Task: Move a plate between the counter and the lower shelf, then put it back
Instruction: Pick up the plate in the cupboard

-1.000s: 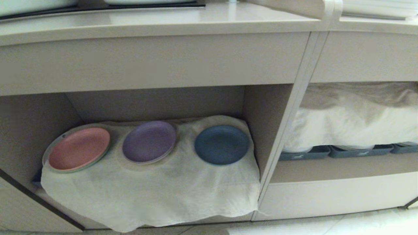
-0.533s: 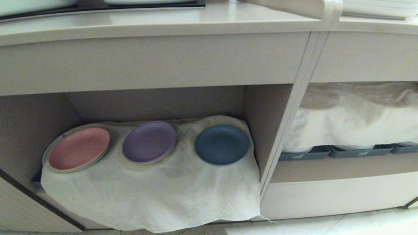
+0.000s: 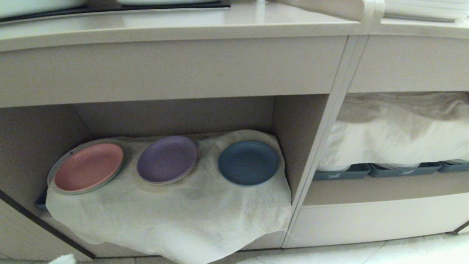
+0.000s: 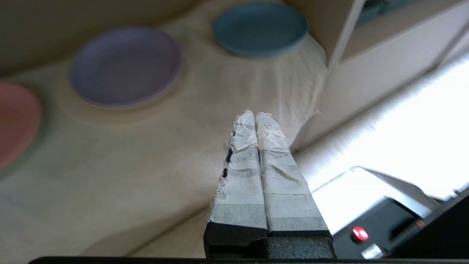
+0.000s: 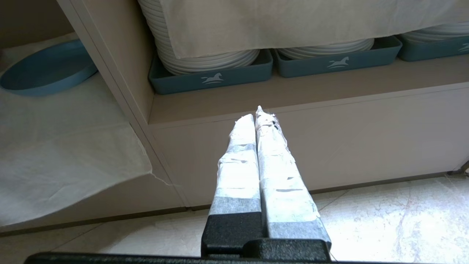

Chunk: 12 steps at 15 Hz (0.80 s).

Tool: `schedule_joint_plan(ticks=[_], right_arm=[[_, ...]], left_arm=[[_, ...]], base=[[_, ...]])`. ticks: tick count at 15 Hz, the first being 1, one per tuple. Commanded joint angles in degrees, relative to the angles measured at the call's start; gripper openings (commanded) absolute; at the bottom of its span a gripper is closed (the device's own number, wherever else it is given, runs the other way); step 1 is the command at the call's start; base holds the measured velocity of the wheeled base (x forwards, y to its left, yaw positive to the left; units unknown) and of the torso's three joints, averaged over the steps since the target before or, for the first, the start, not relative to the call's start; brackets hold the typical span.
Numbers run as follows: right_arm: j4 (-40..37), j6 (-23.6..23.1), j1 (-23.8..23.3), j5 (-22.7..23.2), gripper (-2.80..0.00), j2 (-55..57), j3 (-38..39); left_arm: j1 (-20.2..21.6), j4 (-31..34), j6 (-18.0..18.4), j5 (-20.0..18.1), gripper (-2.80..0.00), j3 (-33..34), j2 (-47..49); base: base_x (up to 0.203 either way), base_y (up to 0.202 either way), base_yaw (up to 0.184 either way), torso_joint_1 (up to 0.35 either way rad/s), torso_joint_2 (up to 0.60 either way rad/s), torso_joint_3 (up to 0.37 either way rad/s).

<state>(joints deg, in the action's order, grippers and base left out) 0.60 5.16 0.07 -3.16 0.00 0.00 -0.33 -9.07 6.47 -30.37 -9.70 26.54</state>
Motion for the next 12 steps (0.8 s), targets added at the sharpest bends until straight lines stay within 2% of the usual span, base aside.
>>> schedule_joint_plan(ticks=[1,4,8,12], right_arm=[[0.0,0.1,0.0,0.0,-2.80,0.0,0.0],[0.0,0.0,0.0,0.0,-2.80,0.0,0.0],[0.0,0.0,0.0,0.0,-2.80,0.0,0.0],[0.0,0.0,0.0,0.0,-2.80,0.0,0.0]], left_arm=[[-0.1,-0.4,0.2,-1.8,-2.80,0.2,6.8],[-0.2,-1.0,0.4,-2.9,-2.80,1.8,10.3],[-1.3,-5.1,0.6,-2.9,-2.80,3.0,16.9],[-3.8,-9.7,4.1,-2.5,-2.80,2.7,25.9]], base=[[0.000,0.000,0.000,0.000,0.00,0.000],[0.000,0.000,0.000,0.000,0.00,0.000],[0.000,0.000,0.000,0.000,0.00,0.000],[0.000,0.000,0.000,0.000,0.00,0.000]])
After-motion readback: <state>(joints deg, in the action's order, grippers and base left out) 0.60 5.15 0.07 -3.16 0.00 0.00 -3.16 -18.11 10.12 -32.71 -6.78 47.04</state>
